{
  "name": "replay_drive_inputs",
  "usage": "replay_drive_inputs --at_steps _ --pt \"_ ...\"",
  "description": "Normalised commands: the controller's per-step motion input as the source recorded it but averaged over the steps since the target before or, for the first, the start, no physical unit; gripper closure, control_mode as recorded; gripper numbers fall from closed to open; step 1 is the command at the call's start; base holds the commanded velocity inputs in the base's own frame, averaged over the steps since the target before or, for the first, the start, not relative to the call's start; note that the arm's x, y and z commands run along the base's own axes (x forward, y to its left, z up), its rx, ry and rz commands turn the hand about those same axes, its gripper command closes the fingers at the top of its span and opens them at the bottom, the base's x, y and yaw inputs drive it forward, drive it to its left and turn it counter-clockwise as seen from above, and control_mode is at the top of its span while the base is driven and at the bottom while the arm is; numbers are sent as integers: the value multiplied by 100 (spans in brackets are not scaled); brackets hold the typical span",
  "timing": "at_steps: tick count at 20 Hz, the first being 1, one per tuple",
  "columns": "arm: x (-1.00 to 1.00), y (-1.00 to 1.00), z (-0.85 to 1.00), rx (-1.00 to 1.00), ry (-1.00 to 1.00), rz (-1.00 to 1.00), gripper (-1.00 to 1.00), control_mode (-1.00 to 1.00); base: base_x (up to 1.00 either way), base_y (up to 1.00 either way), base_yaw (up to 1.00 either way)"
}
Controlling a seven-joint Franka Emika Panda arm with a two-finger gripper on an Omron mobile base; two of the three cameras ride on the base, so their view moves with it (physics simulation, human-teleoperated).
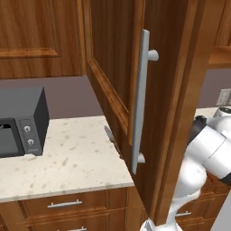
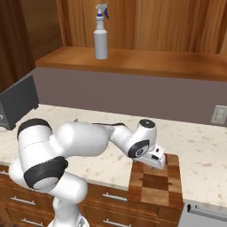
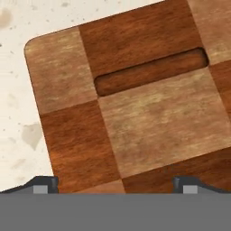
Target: Move the cutting board and knife to the sink. Then move spray from the cabinet to the counter.
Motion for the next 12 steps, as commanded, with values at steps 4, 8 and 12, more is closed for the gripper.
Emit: replay_drive_inputs --at_steps 4,8,12 --pt "-100 -11 -1 5 0 -12 -100 -100 0 0 0" --pt "-100 -28 -14 24 -2 0 -100 -100 0 0 0" --pt "-73 -53 12 30 -5 -11 -100 -100 0 0 0"
